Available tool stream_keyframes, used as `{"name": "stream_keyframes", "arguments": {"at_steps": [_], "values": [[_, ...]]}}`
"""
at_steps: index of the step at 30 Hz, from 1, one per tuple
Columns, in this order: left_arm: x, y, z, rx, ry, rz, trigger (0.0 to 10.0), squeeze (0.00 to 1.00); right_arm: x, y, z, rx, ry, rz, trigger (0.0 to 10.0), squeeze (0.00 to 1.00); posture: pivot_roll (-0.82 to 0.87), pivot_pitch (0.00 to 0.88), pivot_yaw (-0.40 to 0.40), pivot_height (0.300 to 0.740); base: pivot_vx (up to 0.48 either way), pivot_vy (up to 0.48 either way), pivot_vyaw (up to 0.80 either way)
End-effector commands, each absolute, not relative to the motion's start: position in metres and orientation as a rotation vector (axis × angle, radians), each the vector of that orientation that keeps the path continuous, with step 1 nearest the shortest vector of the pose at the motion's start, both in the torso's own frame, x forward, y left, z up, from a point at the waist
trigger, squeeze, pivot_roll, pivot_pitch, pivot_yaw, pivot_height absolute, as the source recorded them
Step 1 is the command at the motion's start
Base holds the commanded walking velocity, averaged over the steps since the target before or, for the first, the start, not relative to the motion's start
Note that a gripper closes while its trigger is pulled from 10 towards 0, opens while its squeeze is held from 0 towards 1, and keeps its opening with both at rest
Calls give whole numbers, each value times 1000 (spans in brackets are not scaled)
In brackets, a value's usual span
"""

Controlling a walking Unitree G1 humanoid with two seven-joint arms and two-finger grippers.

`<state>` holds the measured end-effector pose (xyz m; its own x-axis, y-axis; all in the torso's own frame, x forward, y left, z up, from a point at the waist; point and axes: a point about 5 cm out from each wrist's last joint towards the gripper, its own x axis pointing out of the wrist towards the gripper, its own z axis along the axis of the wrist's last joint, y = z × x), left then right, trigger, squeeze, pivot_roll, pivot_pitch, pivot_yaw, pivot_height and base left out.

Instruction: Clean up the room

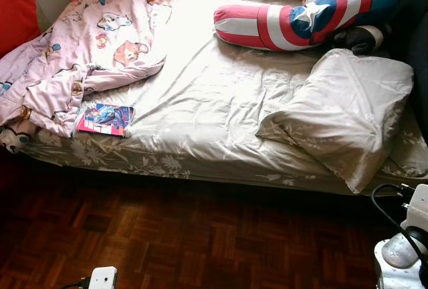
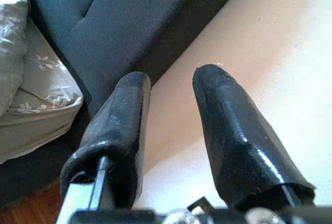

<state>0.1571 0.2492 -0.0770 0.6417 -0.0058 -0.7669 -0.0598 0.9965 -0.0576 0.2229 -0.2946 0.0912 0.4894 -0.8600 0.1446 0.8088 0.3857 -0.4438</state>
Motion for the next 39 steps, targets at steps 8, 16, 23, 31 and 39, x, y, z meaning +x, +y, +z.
{"name": "stream_keyframes", "arguments": {"at_steps": [8,16,23,31,39], "values": [[147,252,-81,-71,912,22,10000,0,222,-293,94,-515,109,-1051,10000,0,40,195,-18,740,0,0,0],[147,252,-80,-70,912,22,10000,0,237,-278,91,-265,49,-917,10000,0,40,194,-17,740,0,0,0],[147,252,-80,-69,911,19,10000,0,260,-245,87,98,21,-587,10000,0,42,192,-19,740,0,0,0],[147,252,-80,-66,911,17,10000,0,272,-230,89,182,2,-334,10000,0,44,200,-22,740,0,0,0],[147,251,-81,-65,912,13,10000,0,286,-224,92,231,73,-1,10000,0,42,207,-27,740,0,0,0]]}}
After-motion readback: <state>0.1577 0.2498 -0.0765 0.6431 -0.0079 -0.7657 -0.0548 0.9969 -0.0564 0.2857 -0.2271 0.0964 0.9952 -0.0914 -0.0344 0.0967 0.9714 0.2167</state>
